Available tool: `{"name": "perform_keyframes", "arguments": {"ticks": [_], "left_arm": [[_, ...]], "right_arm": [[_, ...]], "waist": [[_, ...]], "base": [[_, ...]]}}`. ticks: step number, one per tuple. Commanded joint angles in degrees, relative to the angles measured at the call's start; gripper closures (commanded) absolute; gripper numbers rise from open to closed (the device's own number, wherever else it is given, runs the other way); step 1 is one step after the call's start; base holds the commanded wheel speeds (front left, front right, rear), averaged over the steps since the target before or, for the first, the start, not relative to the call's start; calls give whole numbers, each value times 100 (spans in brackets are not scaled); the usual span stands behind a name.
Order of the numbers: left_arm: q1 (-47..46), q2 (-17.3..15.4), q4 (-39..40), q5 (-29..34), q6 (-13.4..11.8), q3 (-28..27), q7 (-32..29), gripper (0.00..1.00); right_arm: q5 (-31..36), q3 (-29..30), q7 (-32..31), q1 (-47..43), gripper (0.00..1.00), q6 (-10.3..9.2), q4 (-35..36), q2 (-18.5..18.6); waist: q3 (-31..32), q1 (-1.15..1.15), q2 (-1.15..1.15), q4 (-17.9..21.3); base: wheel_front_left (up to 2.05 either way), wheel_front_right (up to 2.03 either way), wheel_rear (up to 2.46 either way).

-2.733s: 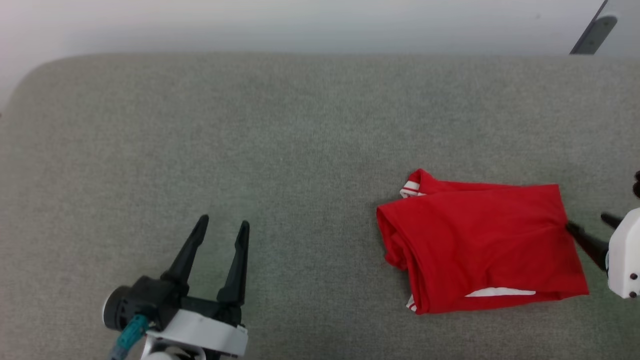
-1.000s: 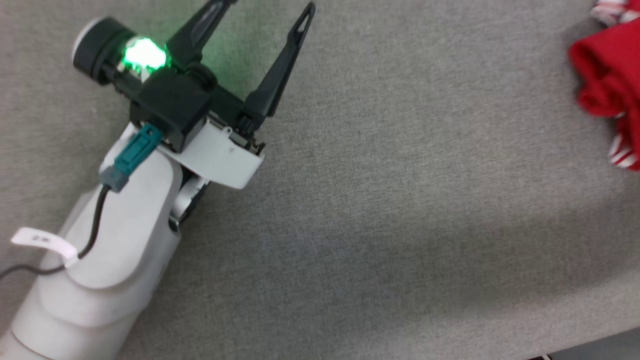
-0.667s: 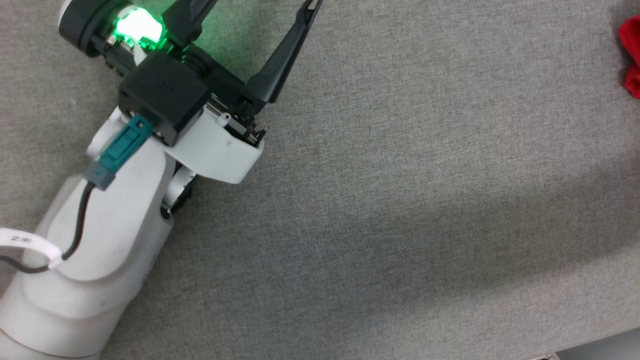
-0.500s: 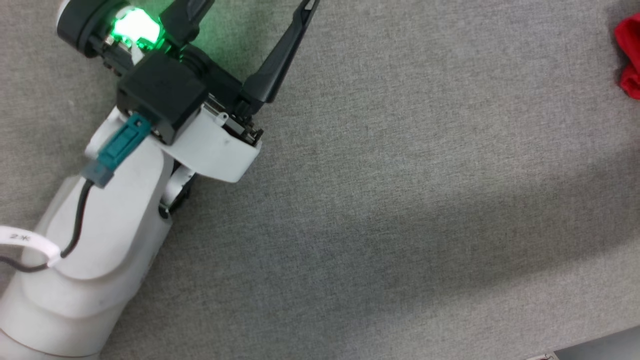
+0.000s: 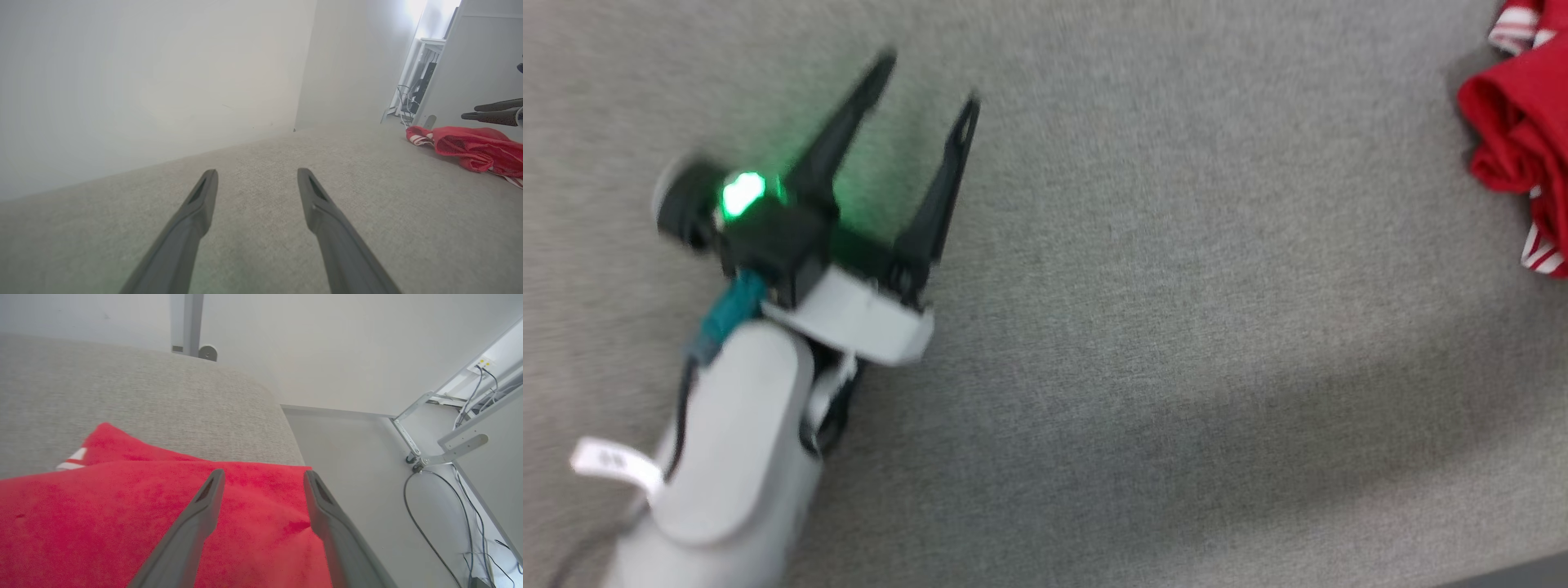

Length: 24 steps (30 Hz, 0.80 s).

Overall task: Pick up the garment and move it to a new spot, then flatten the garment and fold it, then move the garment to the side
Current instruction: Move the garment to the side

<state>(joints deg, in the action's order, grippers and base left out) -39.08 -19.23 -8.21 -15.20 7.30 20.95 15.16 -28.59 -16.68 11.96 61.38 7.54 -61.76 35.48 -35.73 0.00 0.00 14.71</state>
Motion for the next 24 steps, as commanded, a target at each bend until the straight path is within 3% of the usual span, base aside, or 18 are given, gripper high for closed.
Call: {"name": "perform_keyframes", "arguments": {"ticks": [1,11,17,24], "left_arm": [[409,114,-60,30,-8,-131,-6,0],[2084,839,-299,124,12,-941,-5,0],[2785,1058,-431,159,17,-1234,-5,0],[3388,1034,-437,98,18,-1499,-5,0]], "right_arm": [[-110,-144,91,-242,0,-11,160,-76],[-270,-818,310,-1533,0,-11,1329,-404],[-184,-639,323,-2408,0,-11,2060,-751],[154,-219,325,-3439,0,-11,2646,-1222]], "waist": [[754,0,0,-377],[1890,0,0,-1148],[2516,0,0,-1484],[3194,0,0,-1626]], "base": [[0,0,0],[0,0,0],[0,0,0],[0,0,0]]}}
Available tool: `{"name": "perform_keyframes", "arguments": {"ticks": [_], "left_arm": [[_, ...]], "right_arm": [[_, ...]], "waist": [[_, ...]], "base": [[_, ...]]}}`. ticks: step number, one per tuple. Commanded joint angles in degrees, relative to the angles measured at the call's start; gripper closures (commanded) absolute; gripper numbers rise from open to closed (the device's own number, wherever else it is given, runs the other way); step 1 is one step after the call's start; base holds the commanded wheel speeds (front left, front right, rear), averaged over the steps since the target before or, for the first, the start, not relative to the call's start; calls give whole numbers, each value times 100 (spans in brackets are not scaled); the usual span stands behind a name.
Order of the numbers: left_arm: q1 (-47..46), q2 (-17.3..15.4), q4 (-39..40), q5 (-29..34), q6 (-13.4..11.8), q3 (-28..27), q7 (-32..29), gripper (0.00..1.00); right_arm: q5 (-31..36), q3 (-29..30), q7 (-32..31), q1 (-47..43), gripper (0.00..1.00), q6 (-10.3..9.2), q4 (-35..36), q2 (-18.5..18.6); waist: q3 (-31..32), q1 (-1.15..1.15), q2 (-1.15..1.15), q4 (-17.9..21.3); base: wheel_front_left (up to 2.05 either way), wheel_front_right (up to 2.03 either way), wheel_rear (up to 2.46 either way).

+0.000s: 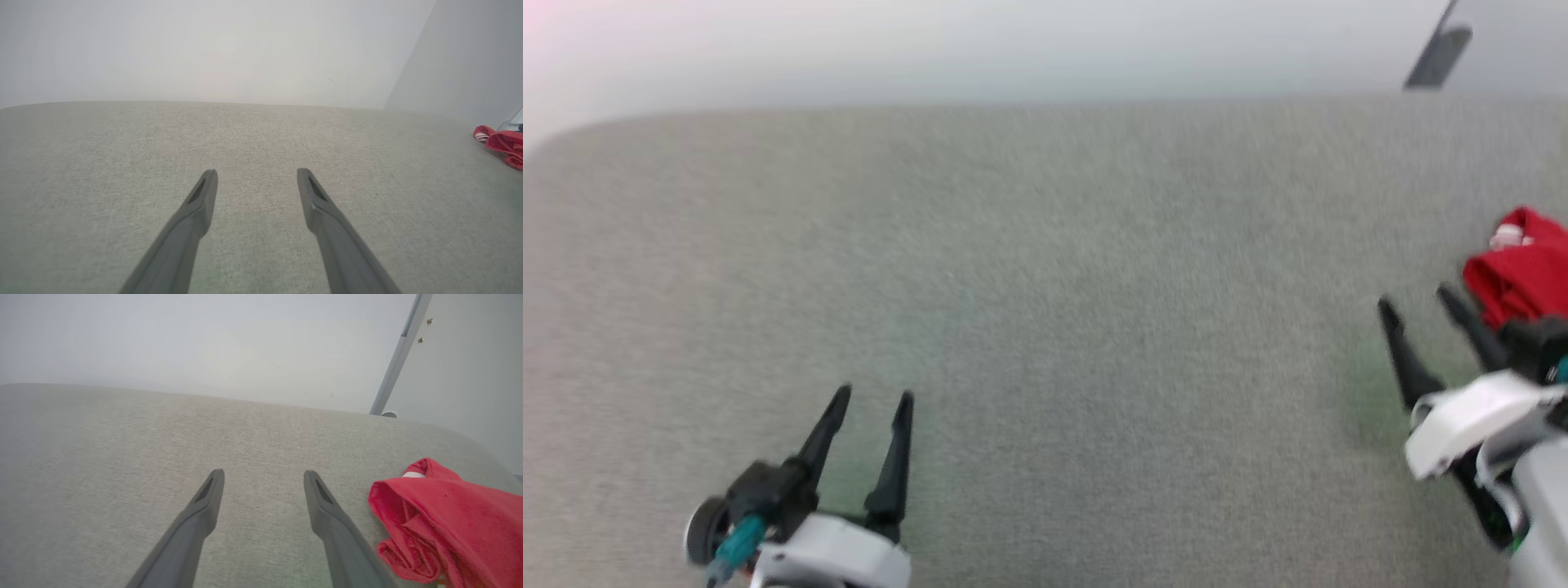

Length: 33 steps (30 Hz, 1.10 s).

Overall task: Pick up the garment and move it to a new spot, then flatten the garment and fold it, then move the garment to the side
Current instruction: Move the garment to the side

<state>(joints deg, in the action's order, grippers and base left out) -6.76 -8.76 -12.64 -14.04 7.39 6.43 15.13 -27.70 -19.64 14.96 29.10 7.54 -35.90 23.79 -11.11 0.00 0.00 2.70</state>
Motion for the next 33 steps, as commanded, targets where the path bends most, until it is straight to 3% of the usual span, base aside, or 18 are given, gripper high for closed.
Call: {"name": "perform_keyframes", "arguments": {"ticks": [1,16,25,33], "left_arm": [[240,-23,31,-37,10,-100,-3,0],[1004,-97,546,-149,10,-526,-3,0],[1448,-38,954,-105,11,-559,-3,0],[1523,-6,1062,-156,11,-632,-3,0]], "right_arm": [[105,144,26,-336,0,-11,151,-101],[683,1166,26,-1609,0,-11,1360,-601],[892,1784,27,-2259,0,-11,2063,-702],[1003,2019,-65,-2516,0,-10,2427,-878]], "waist": [[815,0,0,-428],[1229,0,0,-339],[1362,0,0,-381],[1357,0,0,-424]], "base": [[0,0,0],[0,0,0],[0,0,0],[0,0,0]]}}
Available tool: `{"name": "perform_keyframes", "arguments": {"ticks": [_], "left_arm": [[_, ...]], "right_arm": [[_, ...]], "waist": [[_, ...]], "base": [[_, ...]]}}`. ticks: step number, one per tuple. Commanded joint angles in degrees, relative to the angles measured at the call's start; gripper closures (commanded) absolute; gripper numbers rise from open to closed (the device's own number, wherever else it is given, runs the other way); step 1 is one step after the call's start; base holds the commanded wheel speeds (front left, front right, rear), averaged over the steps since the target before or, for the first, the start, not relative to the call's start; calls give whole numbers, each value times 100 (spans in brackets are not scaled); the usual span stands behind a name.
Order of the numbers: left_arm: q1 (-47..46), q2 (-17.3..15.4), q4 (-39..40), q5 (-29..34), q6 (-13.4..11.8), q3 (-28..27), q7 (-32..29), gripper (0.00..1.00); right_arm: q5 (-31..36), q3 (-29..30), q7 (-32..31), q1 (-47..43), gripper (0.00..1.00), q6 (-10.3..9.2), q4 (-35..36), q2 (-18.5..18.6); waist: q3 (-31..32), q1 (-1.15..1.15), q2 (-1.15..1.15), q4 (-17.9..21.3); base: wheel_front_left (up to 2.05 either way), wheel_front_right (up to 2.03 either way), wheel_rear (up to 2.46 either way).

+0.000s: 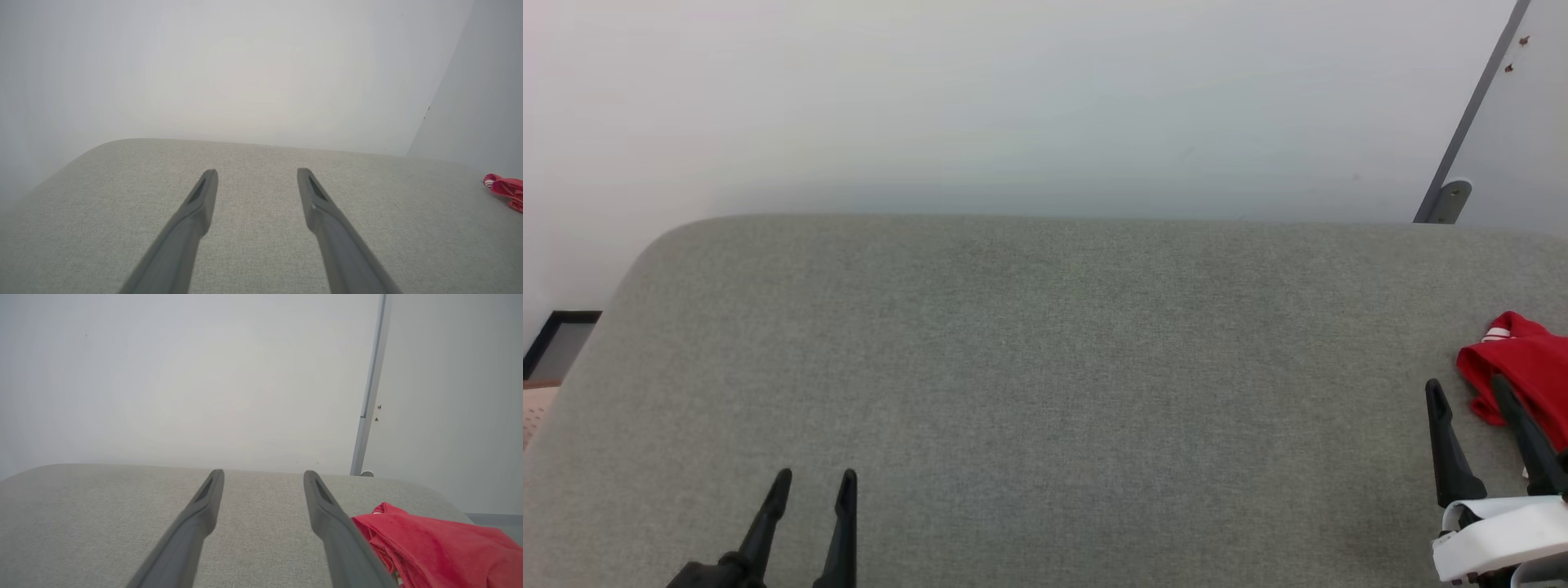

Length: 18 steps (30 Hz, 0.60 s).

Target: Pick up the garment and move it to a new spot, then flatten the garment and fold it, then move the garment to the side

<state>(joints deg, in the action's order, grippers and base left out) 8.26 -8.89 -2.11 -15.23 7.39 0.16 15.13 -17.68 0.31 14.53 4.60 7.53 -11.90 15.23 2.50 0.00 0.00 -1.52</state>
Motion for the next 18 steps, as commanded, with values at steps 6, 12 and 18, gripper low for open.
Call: {"name": "perform_keyframes", "arguments": {"ticks": [6,12,18], "left_arm": [[-35,10,45,-36,11,-25,-3,0],[-28,38,61,15,11,-21,-3,0],[11,54,73,34,11,-56,-3,0]], "right_arm": [[24,33,-67,-97,0,-9,129,-64],[-6,25,-82,-81,0,-9,159,-70],[-51,-14,-90,-90,0,-9,170,-63]], "waist": [[-43,0,0,-8],[-67,0,0,2],[-90,0,0,12]], "base": [[0,0,0],[0,0,0],[0,0,0]]}}
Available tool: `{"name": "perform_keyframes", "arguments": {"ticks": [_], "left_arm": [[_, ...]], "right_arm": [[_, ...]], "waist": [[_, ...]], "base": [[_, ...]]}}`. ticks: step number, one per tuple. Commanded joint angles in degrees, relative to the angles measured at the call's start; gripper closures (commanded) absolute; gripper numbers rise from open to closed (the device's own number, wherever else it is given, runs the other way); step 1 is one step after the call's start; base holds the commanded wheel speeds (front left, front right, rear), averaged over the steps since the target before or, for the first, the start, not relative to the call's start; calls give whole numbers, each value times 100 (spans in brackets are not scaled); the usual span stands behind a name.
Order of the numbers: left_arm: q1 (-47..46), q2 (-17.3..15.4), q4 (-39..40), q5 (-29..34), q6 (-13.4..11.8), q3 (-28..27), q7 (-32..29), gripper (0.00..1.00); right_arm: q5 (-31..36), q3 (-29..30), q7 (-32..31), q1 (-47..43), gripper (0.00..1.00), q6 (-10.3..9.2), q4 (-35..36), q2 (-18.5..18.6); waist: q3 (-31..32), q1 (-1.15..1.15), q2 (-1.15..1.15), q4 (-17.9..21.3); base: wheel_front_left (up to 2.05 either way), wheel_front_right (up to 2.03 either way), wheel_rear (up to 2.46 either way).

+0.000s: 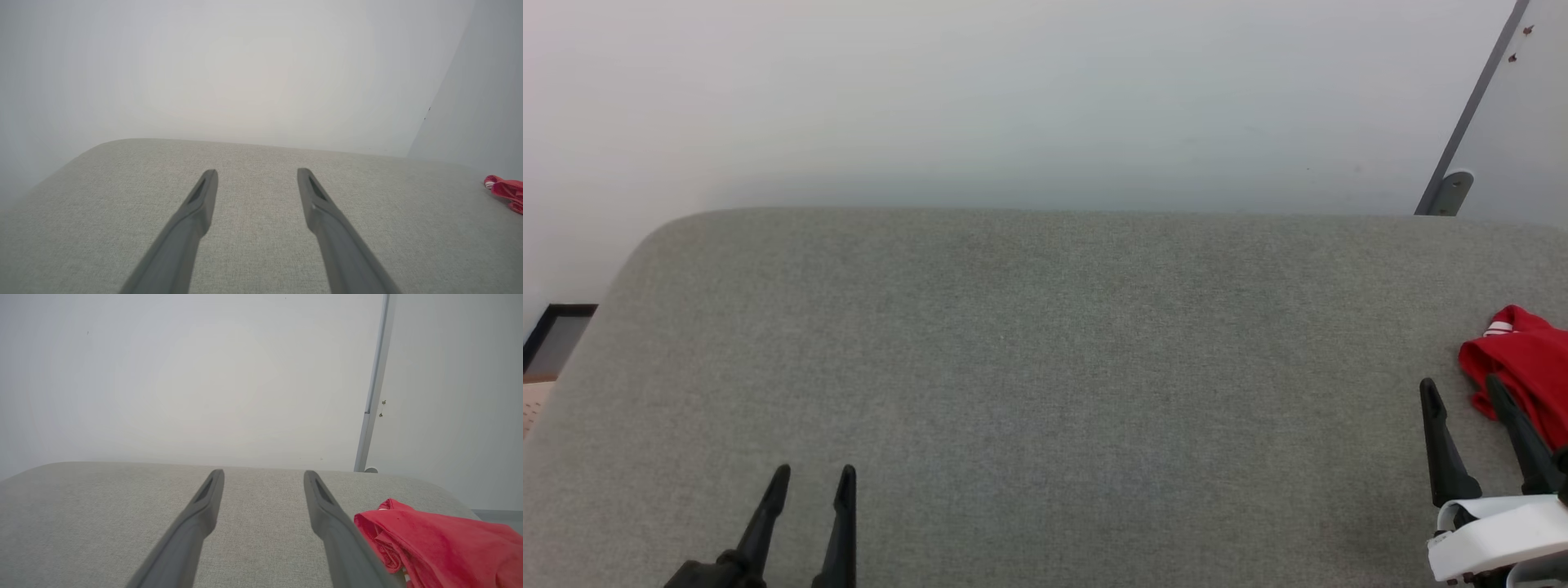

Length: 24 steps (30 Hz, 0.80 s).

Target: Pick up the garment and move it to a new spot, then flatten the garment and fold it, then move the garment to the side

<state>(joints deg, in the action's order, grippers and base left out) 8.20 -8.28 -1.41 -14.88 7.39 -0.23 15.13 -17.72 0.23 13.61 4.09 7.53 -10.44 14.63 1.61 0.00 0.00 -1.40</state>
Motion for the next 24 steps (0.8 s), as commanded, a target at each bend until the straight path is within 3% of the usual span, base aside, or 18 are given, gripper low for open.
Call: {"name": "perform_keyframes", "arguments": {"ticks": [1,8,9,14,24], "left_arm": [[16,-12,-7,-14,11,-20,-3,0],[-20,-13,-29,-67,11,-47,-3,0],[-2,-3,-27,-38,0,-37,0,100],[74,90,-285,-58,-1,8,-5,100],[-121,114,-422,-1125,-5,-22,-246,100]], "right_arm": [[-50,-9,-7,-39,0,-9,29,-4],[-73,-36,-40,-5,0,-9,68,4],[-34,-38,-44,0,100,0,52,0],[-54,-77,-66,-150,100,1,-200,-142],[-1032,26,-331,-101,100,0,-238,-283]], "waist": [[-3,0,0,1],[-26,0,0,7],[-27,0,0,7],[-33,0,0,8],[-44,0,0,19]], "base": [[0,0,0],[0,0,0],[0,0,0],[0,0,0],[0,0,0]]}}
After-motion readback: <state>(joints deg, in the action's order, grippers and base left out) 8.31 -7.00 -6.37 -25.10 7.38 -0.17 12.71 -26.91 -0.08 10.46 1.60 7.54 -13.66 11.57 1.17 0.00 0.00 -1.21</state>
